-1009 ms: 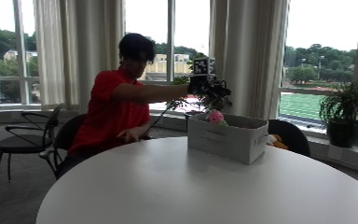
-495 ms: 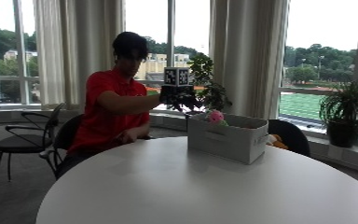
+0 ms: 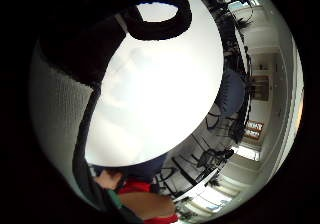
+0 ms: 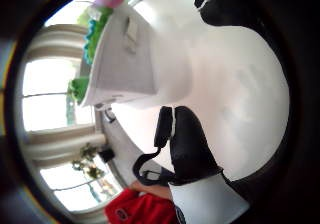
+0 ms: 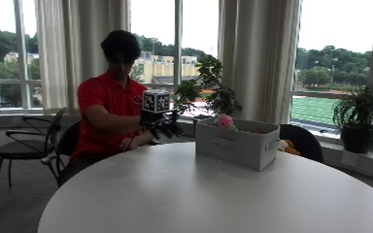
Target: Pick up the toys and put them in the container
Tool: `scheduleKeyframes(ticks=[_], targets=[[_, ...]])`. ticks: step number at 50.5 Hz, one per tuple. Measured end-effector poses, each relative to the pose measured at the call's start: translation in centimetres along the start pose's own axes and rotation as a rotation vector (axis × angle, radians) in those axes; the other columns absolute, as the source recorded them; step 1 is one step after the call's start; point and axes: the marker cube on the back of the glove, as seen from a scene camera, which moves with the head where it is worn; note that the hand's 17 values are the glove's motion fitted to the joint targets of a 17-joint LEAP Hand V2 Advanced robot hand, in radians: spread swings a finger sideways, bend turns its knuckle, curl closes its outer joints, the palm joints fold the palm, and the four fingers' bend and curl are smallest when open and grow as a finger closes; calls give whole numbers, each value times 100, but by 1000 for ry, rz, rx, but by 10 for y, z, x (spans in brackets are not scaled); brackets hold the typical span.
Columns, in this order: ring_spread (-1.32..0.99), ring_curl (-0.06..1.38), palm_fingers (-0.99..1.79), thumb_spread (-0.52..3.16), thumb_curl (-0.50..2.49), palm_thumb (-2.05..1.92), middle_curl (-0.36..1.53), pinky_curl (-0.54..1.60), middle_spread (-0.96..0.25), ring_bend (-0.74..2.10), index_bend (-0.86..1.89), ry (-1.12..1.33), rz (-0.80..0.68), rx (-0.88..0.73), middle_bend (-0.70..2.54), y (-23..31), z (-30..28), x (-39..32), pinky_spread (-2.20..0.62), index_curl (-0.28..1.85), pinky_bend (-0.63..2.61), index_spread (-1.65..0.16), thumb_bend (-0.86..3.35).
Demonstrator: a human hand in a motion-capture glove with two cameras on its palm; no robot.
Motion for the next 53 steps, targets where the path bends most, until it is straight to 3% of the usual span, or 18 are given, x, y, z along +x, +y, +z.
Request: scheduleKeyframes(ticks=[18, 29, 45, 53], targets=[[-19, 27, 16, 133, 36, 5, 36, 28, -15, 51, 24, -68, -11, 16, 18, 21, 0, 16, 2, 45, 94, -43, -1], [-19, 27, 16, 132, 36, 5, 35, 28, -15, 51, 24, -100, 39, -26, 18, -4, 3, 42, 2, 45, 93, -44, -1], [-19, 26, 17, 132, 36, 5, 34, 29, -15, 49, 25, -84, 39, -57, 18, 22, 16, 34, 3, 46, 91, -44, -1], [-19, 26, 17, 132, 36, 5, 33, 29, -15, 49, 25, -65, 52, -38, 18, 6, 7, 49, 3, 47, 90, -44, -1]])
